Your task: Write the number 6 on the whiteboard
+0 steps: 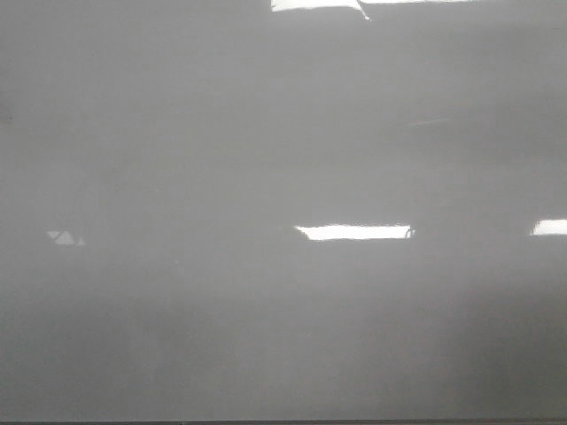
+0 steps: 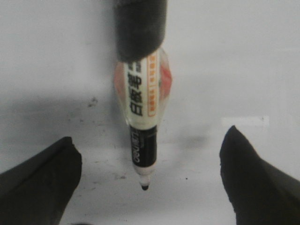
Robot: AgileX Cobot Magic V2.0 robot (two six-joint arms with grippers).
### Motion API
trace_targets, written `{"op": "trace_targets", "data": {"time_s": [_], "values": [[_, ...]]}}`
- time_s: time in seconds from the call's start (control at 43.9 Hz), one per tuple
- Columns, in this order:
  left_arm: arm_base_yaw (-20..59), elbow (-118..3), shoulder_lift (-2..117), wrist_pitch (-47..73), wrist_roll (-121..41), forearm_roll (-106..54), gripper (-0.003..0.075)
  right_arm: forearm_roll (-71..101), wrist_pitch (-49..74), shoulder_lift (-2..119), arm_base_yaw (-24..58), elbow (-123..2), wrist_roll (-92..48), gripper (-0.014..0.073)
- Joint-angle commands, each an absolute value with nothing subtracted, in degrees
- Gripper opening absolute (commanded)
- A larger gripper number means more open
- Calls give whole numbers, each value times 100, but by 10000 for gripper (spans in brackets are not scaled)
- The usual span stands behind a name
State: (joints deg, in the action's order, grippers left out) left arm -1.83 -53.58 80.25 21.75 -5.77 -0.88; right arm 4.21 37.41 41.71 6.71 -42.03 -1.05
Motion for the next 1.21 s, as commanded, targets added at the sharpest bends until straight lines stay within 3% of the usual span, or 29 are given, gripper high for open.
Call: {"op": "trace_targets", "data": {"time_s": [0.0,0.524,0.866,1.049,1.185], "values": [[-206,-5563,7976,1606,-525,-69,585,426,3353,4177,671,-4380,-156,591],[-206,-5573,8369,1183,-525,-69,564,426,3363,4177,671,-4380,-156,591],[-206,-5584,8357,1229,-525,-69,177,426,3363,4177,671,-4380,-156,591],[-206,-5596,8186,1512,-525,-69,43,426,3363,4177,671,-4380,-156,591],[-206,-5596,7857,1982,-525,-55,-16,426,3293,4166,671,-4380,-156,591]]}}
